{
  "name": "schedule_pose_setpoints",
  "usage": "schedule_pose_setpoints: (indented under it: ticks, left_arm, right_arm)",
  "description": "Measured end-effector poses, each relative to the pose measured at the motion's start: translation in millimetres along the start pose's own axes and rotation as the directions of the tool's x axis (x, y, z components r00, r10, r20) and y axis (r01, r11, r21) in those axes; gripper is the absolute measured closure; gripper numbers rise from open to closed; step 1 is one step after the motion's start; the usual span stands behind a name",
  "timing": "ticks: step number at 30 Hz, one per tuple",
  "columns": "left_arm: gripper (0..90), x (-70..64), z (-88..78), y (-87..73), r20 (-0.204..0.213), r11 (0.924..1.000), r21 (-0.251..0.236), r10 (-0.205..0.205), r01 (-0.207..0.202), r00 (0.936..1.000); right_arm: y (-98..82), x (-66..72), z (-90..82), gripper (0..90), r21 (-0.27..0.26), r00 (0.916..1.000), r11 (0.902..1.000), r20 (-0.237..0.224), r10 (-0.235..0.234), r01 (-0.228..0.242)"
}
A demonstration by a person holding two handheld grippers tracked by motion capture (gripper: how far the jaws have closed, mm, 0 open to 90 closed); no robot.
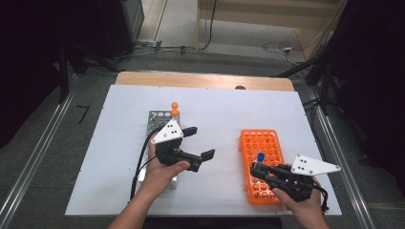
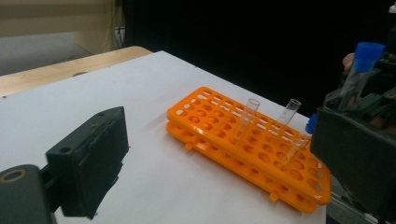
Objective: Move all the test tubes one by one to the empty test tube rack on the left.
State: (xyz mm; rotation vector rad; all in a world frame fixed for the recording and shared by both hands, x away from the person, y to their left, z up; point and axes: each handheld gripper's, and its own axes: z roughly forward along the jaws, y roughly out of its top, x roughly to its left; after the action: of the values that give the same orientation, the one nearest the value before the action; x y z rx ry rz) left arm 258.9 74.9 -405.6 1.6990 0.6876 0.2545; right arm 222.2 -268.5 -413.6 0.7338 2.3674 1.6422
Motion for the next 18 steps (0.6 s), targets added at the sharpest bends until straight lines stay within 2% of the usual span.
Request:
schedule_pose_setpoints:
  ticks: [5,11,13,16,18]
  left_arm:
    - [16.9,-8.1,4.4,2.1,0.023,1.0,0.009,0.003,-0.004,0.9997]
    - [27.6,-14.6,9.2,2.2,0.101,0.9998,0.019,0.007,-0.009,0.9949]
    - [32.2,-17.0,10.8,2.3,0.135,0.9999,0.01,0.001,-0.003,0.9908]
    - [41.7,-21.3,12.5,2.3,0.165,0.9999,0.005,0.015,-0.016,0.9861]
    - [45.9,-23.9,14.8,2.7,0.207,1.0,0.004,0.003,-0.004,0.9783]
  right_arm:
    - [1.5,4.5,14.6,75.0,0.014,1.0,0.9999,0.003,0.006,-0.006]
    - [5.3,9.2,28.7,75.0,0.025,0.9996,0.9994,0.013,0.023,-0.024]
    - [6.6,11.3,33.2,75.0,0.03,0.9997,0.9993,0.01,0.023,-0.023]
    - [8.0,14.0,38.5,75.0,0.037,0.9998,0.9992,0.011,0.016,-0.016]
    - [9.0,15.9,41.6,75.0,0.039,0.9998,0.9991,0.01,0.017,-0.017]
